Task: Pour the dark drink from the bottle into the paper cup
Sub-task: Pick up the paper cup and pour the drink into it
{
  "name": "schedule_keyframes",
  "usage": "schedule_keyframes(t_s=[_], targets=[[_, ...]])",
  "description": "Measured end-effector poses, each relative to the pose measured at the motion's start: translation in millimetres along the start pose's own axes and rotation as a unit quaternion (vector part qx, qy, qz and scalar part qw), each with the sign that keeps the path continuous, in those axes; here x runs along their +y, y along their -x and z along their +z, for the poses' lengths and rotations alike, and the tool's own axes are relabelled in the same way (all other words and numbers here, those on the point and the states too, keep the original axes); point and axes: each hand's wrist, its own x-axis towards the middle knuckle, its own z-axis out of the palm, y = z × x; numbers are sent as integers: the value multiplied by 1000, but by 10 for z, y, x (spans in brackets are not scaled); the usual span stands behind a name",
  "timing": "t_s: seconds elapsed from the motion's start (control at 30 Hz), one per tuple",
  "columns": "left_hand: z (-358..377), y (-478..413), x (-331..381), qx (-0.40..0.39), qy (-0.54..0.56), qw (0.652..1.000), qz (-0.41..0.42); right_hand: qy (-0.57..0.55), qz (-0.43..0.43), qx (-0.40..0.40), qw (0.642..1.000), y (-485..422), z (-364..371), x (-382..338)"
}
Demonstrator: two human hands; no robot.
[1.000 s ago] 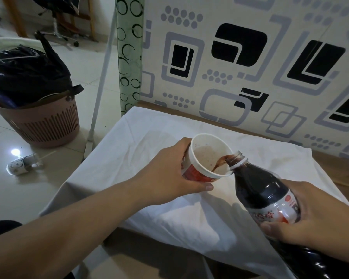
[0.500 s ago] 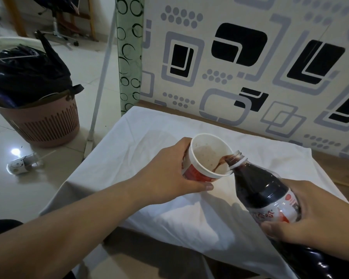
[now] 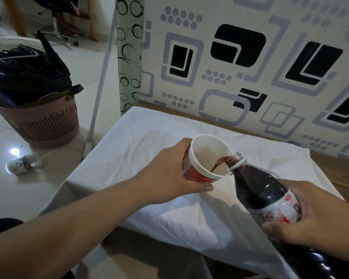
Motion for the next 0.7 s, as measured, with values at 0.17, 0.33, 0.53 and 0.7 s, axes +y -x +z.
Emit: schedule_keyframes(t_s=[0.17,0.33,0.53,0.7], targets=[[5,3,4,0,5,1000,0,4,5,-3,1000,20,1,-34],[3,7,10,-1,5,1000,2,10,-2,0,1000,16,26,-75],[-4,7,8,-4,12,1000,1,14,-8,2,1000,11,26,-74],[-9,13,20,0,18,1000,2,15,-8,3,1000,5,11,-92]])
